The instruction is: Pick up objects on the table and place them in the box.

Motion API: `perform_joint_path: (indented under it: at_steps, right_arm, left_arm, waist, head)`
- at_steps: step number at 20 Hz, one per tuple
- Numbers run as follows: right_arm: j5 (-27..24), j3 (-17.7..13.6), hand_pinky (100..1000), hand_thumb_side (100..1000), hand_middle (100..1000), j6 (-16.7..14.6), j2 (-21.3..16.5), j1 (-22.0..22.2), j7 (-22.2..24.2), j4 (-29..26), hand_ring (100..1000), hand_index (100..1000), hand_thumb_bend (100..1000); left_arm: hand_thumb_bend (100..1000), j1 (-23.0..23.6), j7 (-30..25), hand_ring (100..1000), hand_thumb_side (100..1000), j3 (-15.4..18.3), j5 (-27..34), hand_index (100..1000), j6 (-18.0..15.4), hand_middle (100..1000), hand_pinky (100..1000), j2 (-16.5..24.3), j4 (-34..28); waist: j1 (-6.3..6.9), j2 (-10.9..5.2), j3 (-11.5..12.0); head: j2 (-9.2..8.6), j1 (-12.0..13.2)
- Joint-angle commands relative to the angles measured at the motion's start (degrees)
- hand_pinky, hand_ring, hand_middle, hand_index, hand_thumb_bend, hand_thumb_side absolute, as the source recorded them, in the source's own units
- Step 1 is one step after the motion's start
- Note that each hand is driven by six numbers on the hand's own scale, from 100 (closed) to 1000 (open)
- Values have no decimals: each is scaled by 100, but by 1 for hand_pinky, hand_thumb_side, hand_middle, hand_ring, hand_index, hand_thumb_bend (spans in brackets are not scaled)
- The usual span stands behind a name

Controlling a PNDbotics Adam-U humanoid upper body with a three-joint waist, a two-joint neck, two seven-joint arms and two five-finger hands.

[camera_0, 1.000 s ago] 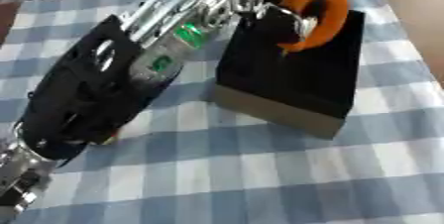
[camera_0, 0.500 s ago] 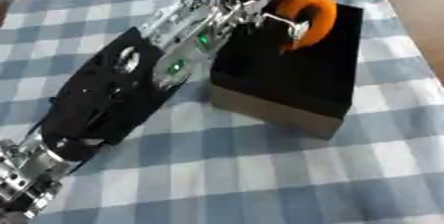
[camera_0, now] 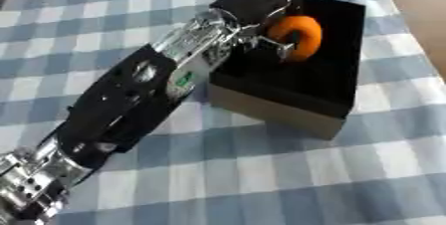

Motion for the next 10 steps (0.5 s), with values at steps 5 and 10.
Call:
perform_joint_path:
  at_steps: [5,10]
  right_arm:
    - [-84,17,1000,766,734,12,-35,-62,42,-59,881,889,100]
    - [-99,8,1000,765,734,26,-24,-28,42,-73,881,889,100]
  left_arm:
    - [275,-73,-551,731,519,49,-657,815,32,652,648,62,-17]
    - [491,-55,-966,834,716,140,-1065,905,24,775,747,57,-65]
  waist:
    - [-19,-147,7]
    - [-31,-180,19]
  head:
    - [-29,-6]
    - [-17,-15]
